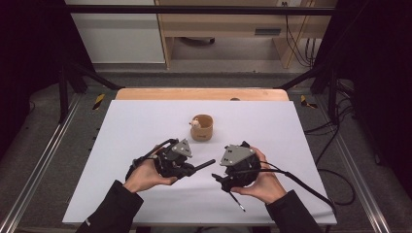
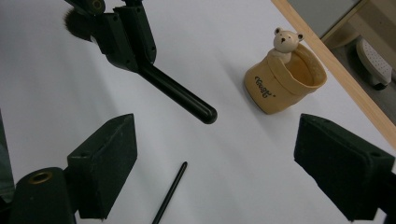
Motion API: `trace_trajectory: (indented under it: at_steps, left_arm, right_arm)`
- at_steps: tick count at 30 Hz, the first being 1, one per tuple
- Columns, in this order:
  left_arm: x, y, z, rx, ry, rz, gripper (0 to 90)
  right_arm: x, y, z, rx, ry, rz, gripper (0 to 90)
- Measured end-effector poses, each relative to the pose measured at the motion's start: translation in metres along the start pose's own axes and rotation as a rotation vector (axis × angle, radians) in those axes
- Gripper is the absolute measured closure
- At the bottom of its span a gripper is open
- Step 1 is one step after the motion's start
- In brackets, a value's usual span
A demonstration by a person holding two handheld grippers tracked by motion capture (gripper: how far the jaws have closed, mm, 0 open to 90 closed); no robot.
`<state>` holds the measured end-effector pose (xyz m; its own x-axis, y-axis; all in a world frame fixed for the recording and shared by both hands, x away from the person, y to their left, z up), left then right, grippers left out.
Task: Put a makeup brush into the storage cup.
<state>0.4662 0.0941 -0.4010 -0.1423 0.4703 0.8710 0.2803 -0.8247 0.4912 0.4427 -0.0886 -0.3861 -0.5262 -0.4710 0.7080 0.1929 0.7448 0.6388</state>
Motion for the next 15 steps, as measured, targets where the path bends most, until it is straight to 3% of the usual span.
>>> trace_trajectory:
  at_steps: [15]
  left_arm:
    - [-0.0004,0.0041,-0.0033,-0.024,-0.006,0.038,78.8]
  right_arm:
    - [-0.0061,0.0017,0.0086,0.093,0.026,0.076,20.6]
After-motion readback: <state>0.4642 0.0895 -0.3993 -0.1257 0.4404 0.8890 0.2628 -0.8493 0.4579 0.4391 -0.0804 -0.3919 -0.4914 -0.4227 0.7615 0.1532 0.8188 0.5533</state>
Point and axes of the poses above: each handheld gripper's, and its own axes: x roughly backward along the jaws, y roughly out of its top, z roughly to its left, the point moved 4 cm from there along -x, roughly forward along the jaws, and after that the axes turned 5 degrees about z, right-handed, at the moved point
